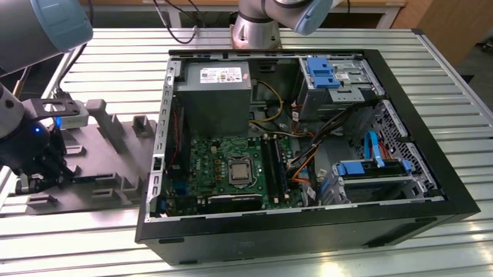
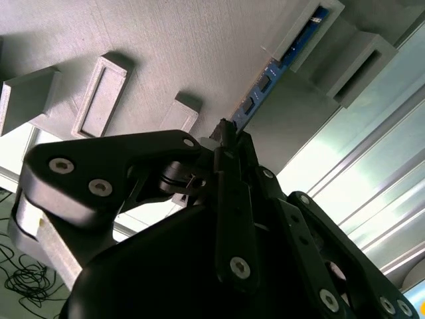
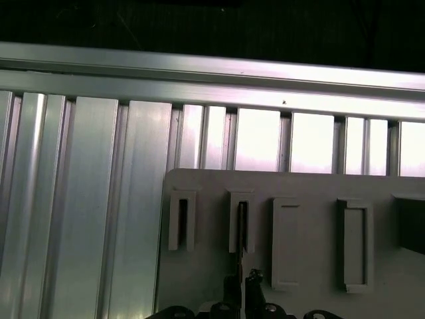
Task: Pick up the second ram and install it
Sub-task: 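Pick up the second ram and move it above second insertion slot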
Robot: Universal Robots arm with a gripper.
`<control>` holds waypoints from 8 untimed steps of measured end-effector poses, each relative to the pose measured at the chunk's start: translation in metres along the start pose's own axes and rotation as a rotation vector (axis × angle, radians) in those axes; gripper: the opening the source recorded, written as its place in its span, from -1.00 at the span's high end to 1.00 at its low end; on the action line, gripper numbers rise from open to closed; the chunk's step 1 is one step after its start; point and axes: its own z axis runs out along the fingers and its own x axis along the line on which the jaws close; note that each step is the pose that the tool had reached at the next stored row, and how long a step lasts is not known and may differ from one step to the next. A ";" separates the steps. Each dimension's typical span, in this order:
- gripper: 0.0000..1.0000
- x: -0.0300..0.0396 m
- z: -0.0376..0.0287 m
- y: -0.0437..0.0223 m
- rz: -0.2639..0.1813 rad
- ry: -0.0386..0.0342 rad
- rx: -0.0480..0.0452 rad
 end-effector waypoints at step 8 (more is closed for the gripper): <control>0.77 0.0001 0.0000 0.0000 0.000 0.0000 0.0000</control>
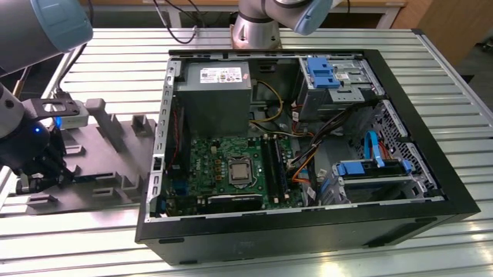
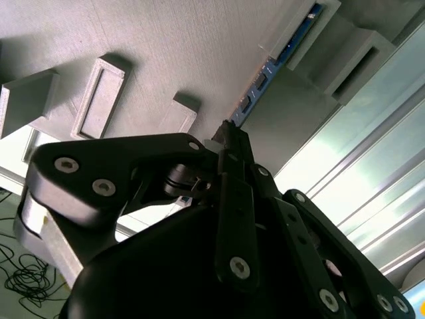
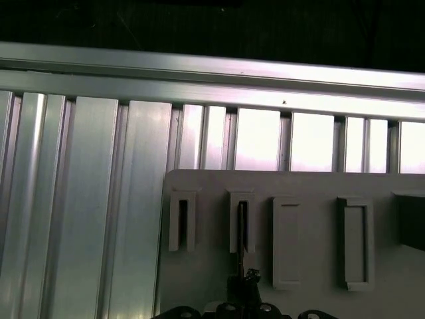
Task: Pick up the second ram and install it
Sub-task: 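Pick up the second ram and move it above second insertion slot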
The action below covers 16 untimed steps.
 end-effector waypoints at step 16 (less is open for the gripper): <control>0.77 -0.0001 -0.0041 0.0001 0.005 0.0000 0.0002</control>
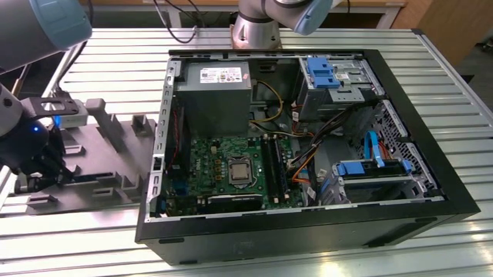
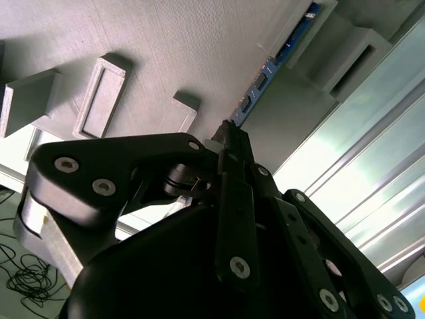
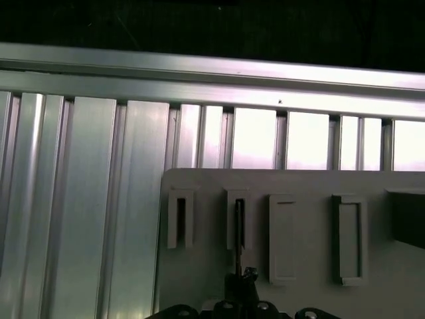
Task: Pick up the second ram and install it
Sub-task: 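Pick up the second ram and move it above second insertion slot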
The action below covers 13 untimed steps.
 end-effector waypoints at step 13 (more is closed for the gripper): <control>0.77 -0.0003 -0.0064 0.0001 0.000 0.0000 0.0000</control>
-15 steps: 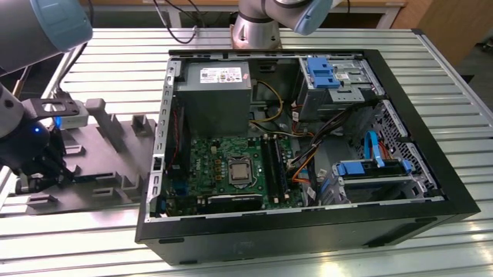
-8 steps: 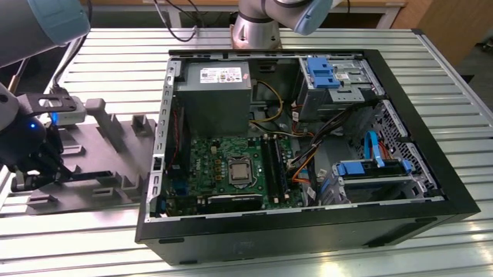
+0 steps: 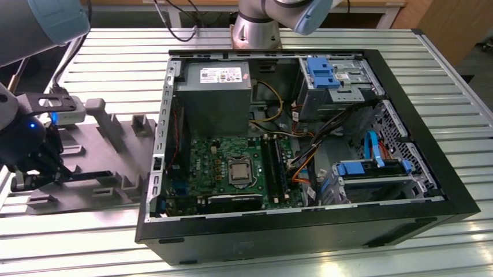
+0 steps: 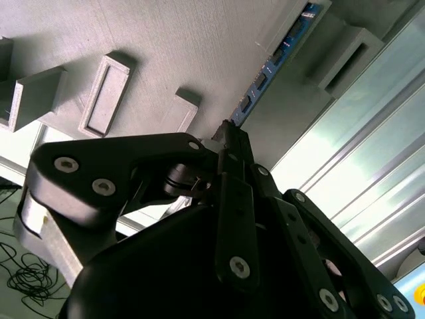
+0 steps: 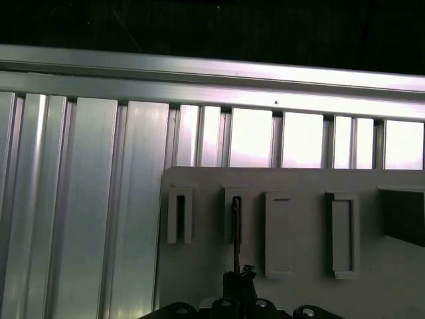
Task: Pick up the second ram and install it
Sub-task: 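Pick up the second ram and move it above second insertion slot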
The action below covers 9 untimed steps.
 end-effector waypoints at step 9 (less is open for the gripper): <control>0.77 -0.0002 -0.0037 0.0000 0.000 0.0001 0.0000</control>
